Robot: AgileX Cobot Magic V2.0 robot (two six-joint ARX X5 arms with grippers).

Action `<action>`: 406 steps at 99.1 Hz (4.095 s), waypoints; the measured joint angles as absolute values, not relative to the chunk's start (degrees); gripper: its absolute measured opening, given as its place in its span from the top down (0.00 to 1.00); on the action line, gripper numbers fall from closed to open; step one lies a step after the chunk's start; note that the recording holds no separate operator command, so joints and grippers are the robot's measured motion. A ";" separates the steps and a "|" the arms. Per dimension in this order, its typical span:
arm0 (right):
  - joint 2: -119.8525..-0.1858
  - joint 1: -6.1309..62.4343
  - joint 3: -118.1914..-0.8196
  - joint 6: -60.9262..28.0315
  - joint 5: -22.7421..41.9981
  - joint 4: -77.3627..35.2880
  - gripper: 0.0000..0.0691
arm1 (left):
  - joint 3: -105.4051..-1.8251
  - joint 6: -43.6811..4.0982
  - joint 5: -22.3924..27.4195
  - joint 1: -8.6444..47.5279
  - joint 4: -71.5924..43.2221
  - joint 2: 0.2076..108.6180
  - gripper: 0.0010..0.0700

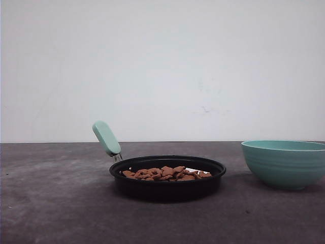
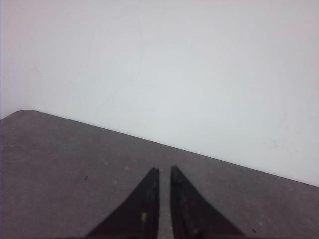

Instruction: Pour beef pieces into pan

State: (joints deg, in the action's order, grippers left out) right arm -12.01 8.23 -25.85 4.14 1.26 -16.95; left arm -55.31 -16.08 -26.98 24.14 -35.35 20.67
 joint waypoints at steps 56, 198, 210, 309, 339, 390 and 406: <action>-0.14 3.75 -2.39 5.45 -6.04 -13.67 0.99 | -55.31 -16.08 -27.00 24.14 -35.29 20.67 0.99; -0.14 3.75 -2.39 5.34 -6.15 -12.91 0.99 | -35.97 -16.03 -23.16 12.27 -34.13 8.14 0.99; -0.14 3.75 -2.39 5.32 -6.13 -12.91 0.99 | -23.42 -21.28 -15.22 9.82 -33.52 2.22 0.99; -0.14 3.75 -2.39 5.32 -6.04 -12.16 0.99 | -3.95 -8.36 -5.15 3.51 -16.38 0.21 0.99; -0.14 3.75 -2.39 5.32 -6.02 -12.16 0.99 | -3.86 -5.50 -1.56 3.38 -16.23 0.21 0.99; -0.14 3.75 -2.39 5.32 -6.02 -12.16 0.99 | -3.86 -5.34 -1.54 3.38 -16.23 0.21 0.99; -0.14 3.75 -2.39 5.32 -6.02 -12.16 0.99 | -3.86 -5.32 -1.54 3.38 -16.23 0.21 0.99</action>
